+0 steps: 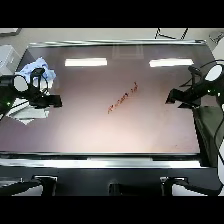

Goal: Fold the clothes and pants, and hang the long-sleeved shirts on hangers.

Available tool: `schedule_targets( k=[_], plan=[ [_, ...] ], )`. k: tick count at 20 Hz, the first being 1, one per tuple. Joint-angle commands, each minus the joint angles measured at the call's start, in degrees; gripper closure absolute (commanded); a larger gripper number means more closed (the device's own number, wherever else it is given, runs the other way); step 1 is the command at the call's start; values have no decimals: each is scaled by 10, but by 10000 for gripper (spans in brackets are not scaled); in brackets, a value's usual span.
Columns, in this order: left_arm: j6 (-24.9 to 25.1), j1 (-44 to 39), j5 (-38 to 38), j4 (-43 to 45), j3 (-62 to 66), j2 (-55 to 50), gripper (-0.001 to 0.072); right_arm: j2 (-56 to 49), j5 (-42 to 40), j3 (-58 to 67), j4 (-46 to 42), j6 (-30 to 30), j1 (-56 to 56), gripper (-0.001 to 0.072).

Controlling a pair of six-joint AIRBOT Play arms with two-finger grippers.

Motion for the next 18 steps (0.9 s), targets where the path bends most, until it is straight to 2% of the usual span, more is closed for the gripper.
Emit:
schedule_targets(
  k=[1,15,18],
  plan=[
    [0,0,0,0,0,0,-11,0,0,0,0,0,0,15],
    [-3,0,2,-1,0,0,-11,0,0,0,2,0,1,15],
    [-12,0,52,-9,0,-9,-11,0,-2,0,2,0,0,15]
  ],
)
